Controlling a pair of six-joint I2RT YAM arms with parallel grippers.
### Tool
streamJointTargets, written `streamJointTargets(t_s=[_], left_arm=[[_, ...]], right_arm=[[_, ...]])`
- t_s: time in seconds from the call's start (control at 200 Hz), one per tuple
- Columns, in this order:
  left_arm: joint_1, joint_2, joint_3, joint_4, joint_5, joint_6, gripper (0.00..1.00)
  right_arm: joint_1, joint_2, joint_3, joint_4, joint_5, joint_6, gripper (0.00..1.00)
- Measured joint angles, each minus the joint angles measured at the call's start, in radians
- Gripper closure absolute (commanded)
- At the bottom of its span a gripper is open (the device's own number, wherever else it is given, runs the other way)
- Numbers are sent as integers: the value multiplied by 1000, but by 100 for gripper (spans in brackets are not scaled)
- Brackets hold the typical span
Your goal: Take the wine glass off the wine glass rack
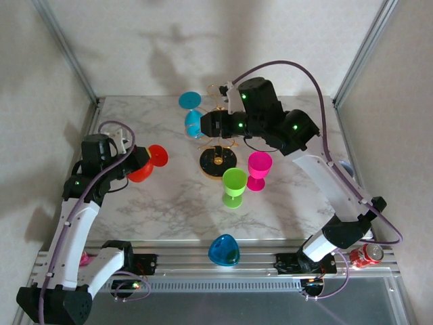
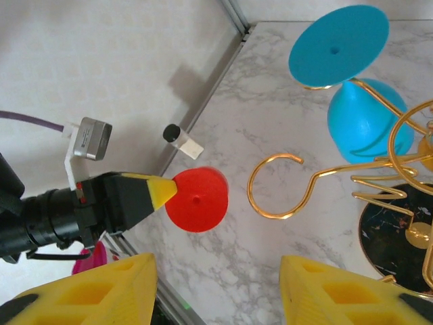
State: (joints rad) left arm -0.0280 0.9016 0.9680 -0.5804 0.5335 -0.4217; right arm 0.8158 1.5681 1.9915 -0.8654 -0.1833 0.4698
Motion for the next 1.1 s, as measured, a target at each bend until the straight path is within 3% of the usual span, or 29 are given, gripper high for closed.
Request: streamJointTargets(t_s=[0.205, 0.33, 0.571, 0.761, 1.101], left_arm=[[-6, 0, 0, -70, -64, 114, 100], [-53, 0, 0, -96, -138, 164, 100], [-245, 7, 10, -124, -302, 237, 100], [-358, 37, 35, -131, -362, 259, 100], [-662, 91, 72, -168, -482, 244, 100]], right_arm=[[45, 0, 0, -21, 26, -14, 49], [70, 0, 0, -22, 33, -18, 49], [85, 0, 0, -21, 33, -18, 49], [85, -5, -11, -14, 26, -18, 49], [85, -28, -52, 2, 23, -13, 49]])
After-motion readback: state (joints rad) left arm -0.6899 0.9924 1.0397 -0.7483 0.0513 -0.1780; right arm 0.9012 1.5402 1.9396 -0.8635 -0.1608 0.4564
